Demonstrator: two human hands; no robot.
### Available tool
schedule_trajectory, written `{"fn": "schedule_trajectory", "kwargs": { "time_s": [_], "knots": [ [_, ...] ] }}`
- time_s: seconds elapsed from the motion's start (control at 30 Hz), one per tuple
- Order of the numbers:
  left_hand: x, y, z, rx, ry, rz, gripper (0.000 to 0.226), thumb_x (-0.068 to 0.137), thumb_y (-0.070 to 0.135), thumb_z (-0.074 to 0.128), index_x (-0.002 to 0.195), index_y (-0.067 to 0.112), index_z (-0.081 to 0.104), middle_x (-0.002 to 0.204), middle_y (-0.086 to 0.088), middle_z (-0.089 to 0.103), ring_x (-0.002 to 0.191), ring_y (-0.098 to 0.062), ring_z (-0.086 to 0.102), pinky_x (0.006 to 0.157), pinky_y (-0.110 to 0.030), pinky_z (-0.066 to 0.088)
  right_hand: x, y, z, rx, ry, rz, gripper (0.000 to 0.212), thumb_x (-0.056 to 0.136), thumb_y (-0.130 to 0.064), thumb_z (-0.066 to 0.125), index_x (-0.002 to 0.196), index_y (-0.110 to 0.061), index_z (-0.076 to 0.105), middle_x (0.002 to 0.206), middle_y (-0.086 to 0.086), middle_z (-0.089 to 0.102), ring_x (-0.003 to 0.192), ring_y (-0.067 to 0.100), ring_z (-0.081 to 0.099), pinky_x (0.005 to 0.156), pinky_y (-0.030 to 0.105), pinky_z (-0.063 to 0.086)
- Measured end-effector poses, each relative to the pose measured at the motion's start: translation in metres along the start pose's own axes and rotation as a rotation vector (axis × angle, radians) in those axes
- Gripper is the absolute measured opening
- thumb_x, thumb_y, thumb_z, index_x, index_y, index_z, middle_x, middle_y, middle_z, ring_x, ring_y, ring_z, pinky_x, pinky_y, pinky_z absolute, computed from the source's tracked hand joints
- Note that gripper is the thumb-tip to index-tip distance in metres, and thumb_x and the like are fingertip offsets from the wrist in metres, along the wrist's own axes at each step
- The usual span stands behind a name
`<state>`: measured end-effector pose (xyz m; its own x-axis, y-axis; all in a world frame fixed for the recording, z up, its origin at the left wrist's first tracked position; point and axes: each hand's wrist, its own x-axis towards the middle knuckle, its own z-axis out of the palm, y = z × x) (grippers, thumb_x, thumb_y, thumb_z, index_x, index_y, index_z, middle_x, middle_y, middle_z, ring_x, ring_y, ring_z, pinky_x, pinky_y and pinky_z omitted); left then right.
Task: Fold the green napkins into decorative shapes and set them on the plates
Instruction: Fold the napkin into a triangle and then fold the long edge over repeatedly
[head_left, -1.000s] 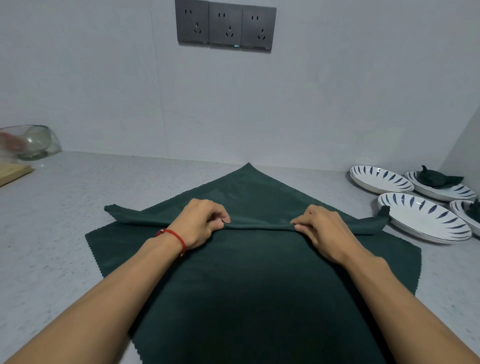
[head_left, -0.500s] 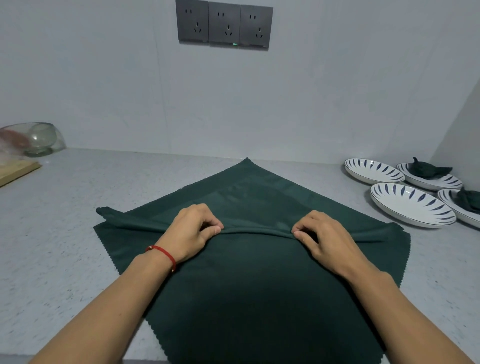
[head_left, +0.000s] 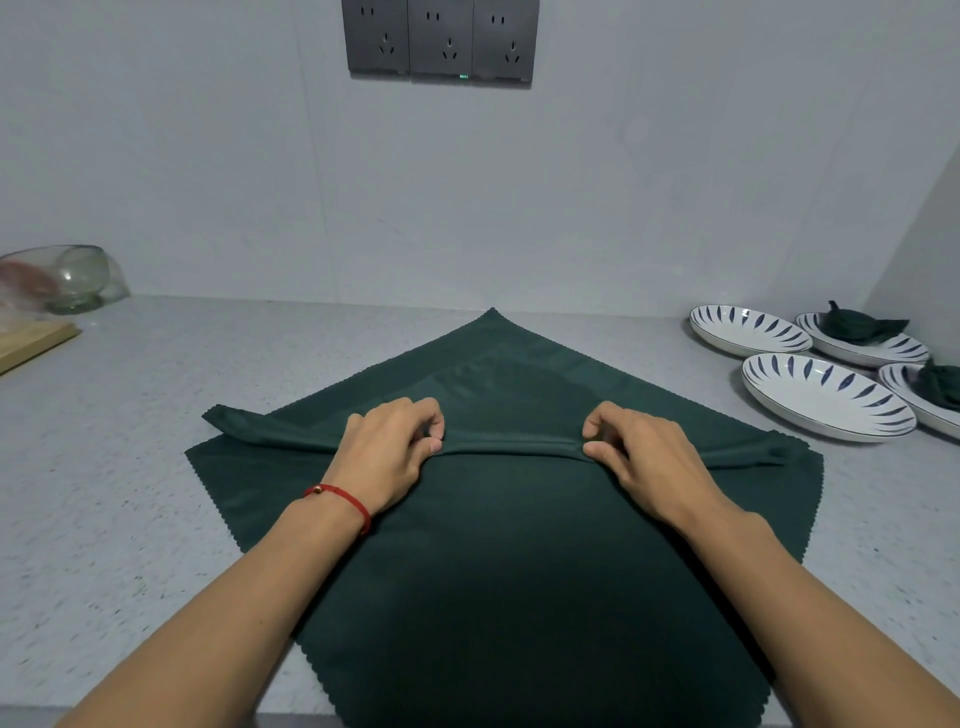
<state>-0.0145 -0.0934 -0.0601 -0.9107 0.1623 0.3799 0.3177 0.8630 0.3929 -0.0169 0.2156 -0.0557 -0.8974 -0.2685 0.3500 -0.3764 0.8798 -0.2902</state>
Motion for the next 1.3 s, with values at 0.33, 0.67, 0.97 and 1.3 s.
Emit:
{"fn": "schedule_trajectory", "kwargs": {
  "time_s": [0.33, 0.67, 0.97, 1.3],
  "knots": [
    [0.005, -0.001, -0.001, 0.157, -0.014, 0.036, 0.014, 0.097, 0.029, 0.059, 0.084, 0.027, 0.064, 0.09, 0.013, 0.053, 0.092, -0.013, 0.045, 0.079, -0.034, 0.033, -0.003, 0.0, 0.004, -0.05, 0.028, -0.082, 0.012, 0.099, -0.032, 0.058, 0.089, -0.027, 0.062, 0.092, -0.014, 0.055, 0.088, 0.013, 0.05, 0.077, 0.035, 0.044],
    [0.006, -0.004, 0.0, 0.093, 0.019, 0.047, 0.01, 0.095, 0.025, 0.061, 0.085, 0.026, 0.062, 0.079, 0.013, 0.054, 0.088, -0.018, 0.052, 0.077, -0.038, 0.044, 0.001, -0.001, 0.007, -0.091, 0.032, -0.088, 0.01, 0.101, -0.029, 0.054, 0.093, -0.028, 0.062, 0.091, -0.013, 0.055, 0.089, 0.016, 0.05, 0.075, 0.037, 0.048],
    [0.021, -0.006, 0.002, 0.216, -0.019, 0.021, 0.016, 0.097, 0.017, 0.054, 0.085, 0.021, 0.064, 0.086, 0.007, 0.06, 0.09, -0.019, 0.05, 0.075, -0.035, 0.036, 0.013, -0.003, 0.011, -0.091, 0.023, -0.052, 0.014, 0.102, -0.029, 0.053, 0.089, -0.025, 0.057, 0.085, -0.009, 0.055, 0.084, 0.019, 0.049, 0.077, 0.04, 0.048],
    [0.016, -0.017, 0.002, 0.207, 0.034, 0.106, 0.013, 0.096, 0.036, 0.058, 0.086, 0.032, 0.064, 0.092, 0.015, 0.054, 0.09, -0.01, 0.047, 0.084, -0.033, 0.03, 0.01, 0.002, 0.009, -0.116, 0.013, -0.088, 0.013, 0.101, -0.036, 0.053, 0.096, -0.028, 0.062, 0.098, -0.015, 0.054, 0.092, 0.012, 0.048, 0.078, 0.032, 0.044]
  ]
}}
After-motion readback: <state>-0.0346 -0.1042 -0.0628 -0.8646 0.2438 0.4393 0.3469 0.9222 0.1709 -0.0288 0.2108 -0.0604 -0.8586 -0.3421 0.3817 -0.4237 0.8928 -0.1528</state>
